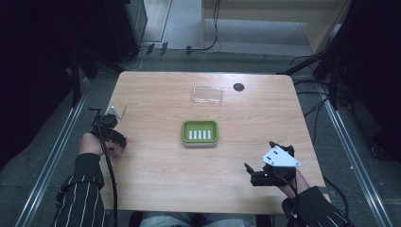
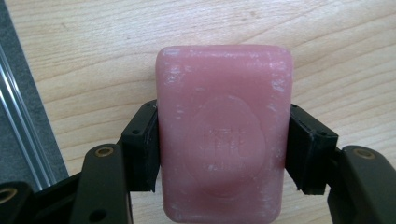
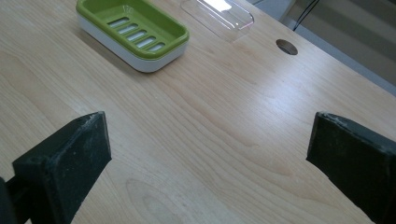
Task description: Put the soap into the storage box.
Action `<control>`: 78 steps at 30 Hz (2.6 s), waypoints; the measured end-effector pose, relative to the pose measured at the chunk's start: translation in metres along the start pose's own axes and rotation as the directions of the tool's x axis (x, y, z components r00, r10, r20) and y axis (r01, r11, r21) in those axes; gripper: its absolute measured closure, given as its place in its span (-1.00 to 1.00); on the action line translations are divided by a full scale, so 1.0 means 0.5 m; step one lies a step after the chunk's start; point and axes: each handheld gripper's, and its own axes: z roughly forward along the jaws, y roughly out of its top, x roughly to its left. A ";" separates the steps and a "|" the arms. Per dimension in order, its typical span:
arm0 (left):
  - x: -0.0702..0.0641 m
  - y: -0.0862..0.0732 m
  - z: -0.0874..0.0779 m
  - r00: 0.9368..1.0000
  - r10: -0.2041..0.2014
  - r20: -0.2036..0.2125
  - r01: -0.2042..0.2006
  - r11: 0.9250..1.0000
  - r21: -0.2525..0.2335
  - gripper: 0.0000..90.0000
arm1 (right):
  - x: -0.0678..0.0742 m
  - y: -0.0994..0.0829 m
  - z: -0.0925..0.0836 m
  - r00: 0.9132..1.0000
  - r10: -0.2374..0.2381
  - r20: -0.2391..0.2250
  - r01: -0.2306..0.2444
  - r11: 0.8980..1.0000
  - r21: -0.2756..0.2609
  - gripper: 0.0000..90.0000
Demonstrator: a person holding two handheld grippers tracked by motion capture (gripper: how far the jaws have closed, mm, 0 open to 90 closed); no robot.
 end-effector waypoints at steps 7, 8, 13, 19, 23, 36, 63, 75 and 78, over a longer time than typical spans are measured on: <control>-0.014 0.005 -0.004 0.999 0.040 0.003 -0.040 0.999 0.001 -0.14 | -0.001 0.000 0.000 1.000 -0.001 0.001 0.001 1.000 -0.002 -1.00; -0.017 0.006 -0.004 0.999 0.047 0.005 -0.047 0.999 0.000 -0.14 | -0.001 0.000 0.000 1.000 0.000 0.001 0.000 1.000 -0.002 -1.00; -0.024 0.009 -0.005 0.997 0.074 0.010 -0.074 0.997 0.008 -0.14 | -0.001 -0.001 0.000 1.000 -0.003 0.000 0.003 1.000 0.000 -1.00; -0.051 0.026 -0.008 0.991 0.132 0.036 -0.133 0.991 0.005 -0.14 | -0.001 -0.001 -0.001 1.000 -0.001 0.000 0.001 1.000 0.000 -1.00; -0.069 0.036 -0.010 0.984 0.172 0.054 -0.172 0.985 0.006 -0.14 | -0.002 -0.001 -0.001 1.000 0.000 0.001 0.000 1.000 0.001 -1.00; -0.123 0.060 -0.006 0.955 0.287 0.079 -0.289 0.957 0.007 -0.14 | -0.003 -0.003 -0.003 1.000 0.003 -0.002 -0.003 1.000 0.002 -1.00; -0.203 0.094 -0.007 0.888 0.445 0.111 -0.449 0.893 0.010 -0.14 | -0.003 -0.004 -0.004 1.000 0.003 -0.003 -0.003 1.000 0.004 -1.00; -0.221 0.106 -0.011 0.868 0.480 0.123 -0.485 0.875 0.007 -0.14 | -0.003 -0.004 -0.004 1.000 0.003 0.000 -0.003 1.000 0.006 -1.00; -0.227 0.113 -0.012 0.859 0.495 0.129 -0.499 0.866 0.006 -0.14 | -0.003 -0.004 -0.004 1.000 0.001 0.000 -0.001 1.000 0.008 -1.00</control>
